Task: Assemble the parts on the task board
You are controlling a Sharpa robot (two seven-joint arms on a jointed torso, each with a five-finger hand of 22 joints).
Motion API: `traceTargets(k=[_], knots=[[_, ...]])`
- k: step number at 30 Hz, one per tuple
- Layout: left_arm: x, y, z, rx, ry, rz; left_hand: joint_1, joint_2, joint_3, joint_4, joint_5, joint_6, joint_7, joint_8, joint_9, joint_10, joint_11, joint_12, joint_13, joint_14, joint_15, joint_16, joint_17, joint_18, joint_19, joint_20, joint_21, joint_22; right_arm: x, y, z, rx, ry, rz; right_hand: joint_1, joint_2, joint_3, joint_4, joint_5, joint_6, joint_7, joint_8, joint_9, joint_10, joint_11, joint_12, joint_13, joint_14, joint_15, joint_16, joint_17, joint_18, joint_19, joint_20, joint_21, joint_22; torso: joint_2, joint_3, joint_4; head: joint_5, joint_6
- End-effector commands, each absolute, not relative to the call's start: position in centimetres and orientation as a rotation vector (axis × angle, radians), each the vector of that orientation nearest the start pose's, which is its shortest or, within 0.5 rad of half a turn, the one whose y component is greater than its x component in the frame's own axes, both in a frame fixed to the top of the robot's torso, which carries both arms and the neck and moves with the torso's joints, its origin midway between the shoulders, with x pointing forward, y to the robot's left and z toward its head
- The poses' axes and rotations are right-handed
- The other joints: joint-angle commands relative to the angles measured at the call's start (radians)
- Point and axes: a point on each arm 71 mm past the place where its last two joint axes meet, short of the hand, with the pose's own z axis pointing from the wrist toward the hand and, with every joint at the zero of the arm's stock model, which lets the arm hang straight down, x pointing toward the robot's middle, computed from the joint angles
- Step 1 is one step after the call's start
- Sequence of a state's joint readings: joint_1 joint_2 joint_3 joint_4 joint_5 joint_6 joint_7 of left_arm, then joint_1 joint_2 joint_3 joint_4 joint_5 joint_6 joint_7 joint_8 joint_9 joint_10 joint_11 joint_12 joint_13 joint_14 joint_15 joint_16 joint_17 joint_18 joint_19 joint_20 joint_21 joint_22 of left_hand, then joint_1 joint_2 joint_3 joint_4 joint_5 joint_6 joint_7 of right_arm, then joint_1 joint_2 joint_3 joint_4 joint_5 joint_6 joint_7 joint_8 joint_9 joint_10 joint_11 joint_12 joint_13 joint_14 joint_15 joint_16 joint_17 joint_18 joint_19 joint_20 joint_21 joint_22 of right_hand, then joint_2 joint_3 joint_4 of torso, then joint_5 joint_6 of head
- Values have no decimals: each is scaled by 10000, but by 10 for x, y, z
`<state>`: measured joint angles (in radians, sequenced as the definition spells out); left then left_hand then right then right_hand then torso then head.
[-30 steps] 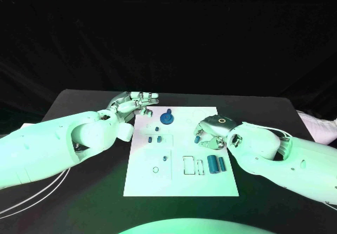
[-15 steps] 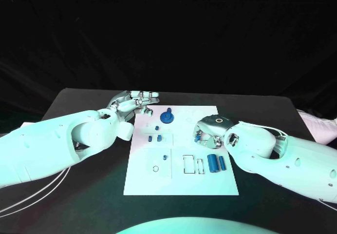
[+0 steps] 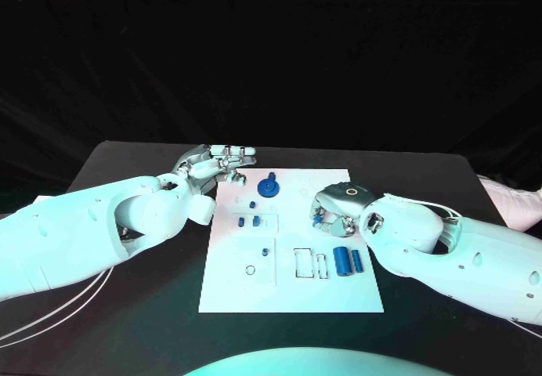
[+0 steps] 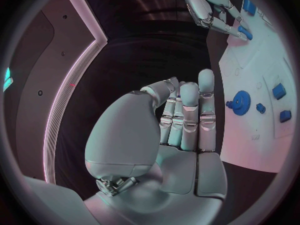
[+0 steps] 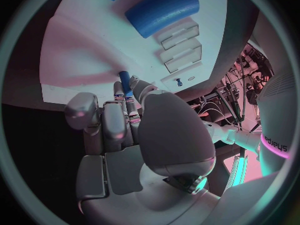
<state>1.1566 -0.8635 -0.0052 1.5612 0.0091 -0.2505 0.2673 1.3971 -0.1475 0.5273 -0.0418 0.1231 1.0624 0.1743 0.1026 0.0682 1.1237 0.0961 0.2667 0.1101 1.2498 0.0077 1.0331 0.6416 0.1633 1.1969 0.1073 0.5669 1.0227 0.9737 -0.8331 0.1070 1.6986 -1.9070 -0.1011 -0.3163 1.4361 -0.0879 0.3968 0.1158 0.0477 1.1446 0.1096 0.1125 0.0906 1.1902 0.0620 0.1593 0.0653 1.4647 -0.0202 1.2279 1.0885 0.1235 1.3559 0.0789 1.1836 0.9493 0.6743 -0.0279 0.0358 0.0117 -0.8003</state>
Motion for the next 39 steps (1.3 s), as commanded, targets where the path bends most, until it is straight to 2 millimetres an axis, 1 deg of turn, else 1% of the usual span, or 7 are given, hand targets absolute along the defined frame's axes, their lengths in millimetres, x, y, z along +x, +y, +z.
traceTargets(k=[1, 14, 19, 24, 29, 33, 39], knots=[[477, 202, -191, -11990, 15711, -15831, -43, 70, -63, -16, -21, -77, 16, 17, -10, -77, 19, 15, 9, -74, 23, -32, -9, 188, -26, 3, -31, -7, 427, -150, -218, -4542, 16778, 4583, 254, 246, 187, -148, 19, 240, -42, 154, 135, 430, -164, 63, 81, 412, -115, 22, -10, -113, 95, -25, 137, 191, -3, 2, 6, -2, 0], [477, 203, -191, -11996, 15697, -15790, -7, 87, -58, -53, -15, -82, 11, 25, -7, -89, 13, 43, 14, -79, 18, -30, -24, 193, -22, 2, -40, -16, 412, -145, -202, -4125, 16293, 5379, 315, 192, 508, -477, 26, 344, -14, 203, 270, 754, -198, -131, 71, 404, -162, 66, -27, -143, 150, -92, 265, 356, -11, -6, -2, 16, 14], [477, 203, -191, -11994, 15697, -15796, -7, 87, -58, -53, -15, -82, 11, 25, -7, -89, 13, 43, 14, -79, 18, -30, -24, 193, -22, 2, -40, -16, 399, -131, -190, -3974, 16123, 6281, 284, 162, 559, -522, 29, 320, 11, 184, 288, 745, -181, -210, 60, 396, -159, 63, -46, -147, 154, -94, 283, 378, 1, -3, 6, 41, 10], [477, 201, -191, -11977, 15717, -15838, -7, 87, -58, -53, -15, -82, 11, 25, -7, -89, 13, 43, 14, -79, 18, -30, -24, 193, -22, 2, -40, -16, 386, -107, -187, -4049, 16116, 7334, 246, 150, 617, -560, 29, 280, 40, 154, 302, 725, -157, -295, 50, 386, -145, 52, -77, -146, 145, -89, 282, 370, -6, -12, 16, 97, -36], [477, 199, -191, -11960, 15737, -15884, -4, 90, -57, -57, -15, -82, 12, 26, -7, -91, 13, 46, 15, -79, 18, -30, -26, 194, -22, 2, -41, -17, 374, -82, -193, -4592, 15940, 7954, 223, 145, 682, -612, 36, 237, 73, 119, 315, 701, -131, -379, 44, 376, -132, 43, -107, -143, 131, -80, 277, 358, -10, -9, 11, 169, -49], [478, 196, -192, -11937, 15778, -15951, 7, 100, -55, -69, -13, -83, 13, 30, -6, -96, 14, 58, 17, -81, 16, -30, -34, 195, -20, 1, -43, -20, 366, -63, -204, -4987, 16138, 8414, 212, 142, 725, -650, 38, 211, 91, 97, 323, 689, -116, -430, 43, 369, -121, 37, -127, -140, 120, -72, 269, 342, -3, -4, 54, 196, -78], [478, 193, -192, -11903, 15818, -16010, 7, 100, -55, -69, -13, -83, 13, 30, -6, -96, 14, 58, 17, -81, 16, -30, -34, 195, -20, 1, -43, -20, 358, -48, -220, -5234, 16511, 8792, 203, 143, 761, -682, 41, 191, 105, 79, 330, 678, -104, -470, 43, 366, -113, 39, -133, -139, 113, -66, 268, 338, 6, -17, 31, 291, -122]])
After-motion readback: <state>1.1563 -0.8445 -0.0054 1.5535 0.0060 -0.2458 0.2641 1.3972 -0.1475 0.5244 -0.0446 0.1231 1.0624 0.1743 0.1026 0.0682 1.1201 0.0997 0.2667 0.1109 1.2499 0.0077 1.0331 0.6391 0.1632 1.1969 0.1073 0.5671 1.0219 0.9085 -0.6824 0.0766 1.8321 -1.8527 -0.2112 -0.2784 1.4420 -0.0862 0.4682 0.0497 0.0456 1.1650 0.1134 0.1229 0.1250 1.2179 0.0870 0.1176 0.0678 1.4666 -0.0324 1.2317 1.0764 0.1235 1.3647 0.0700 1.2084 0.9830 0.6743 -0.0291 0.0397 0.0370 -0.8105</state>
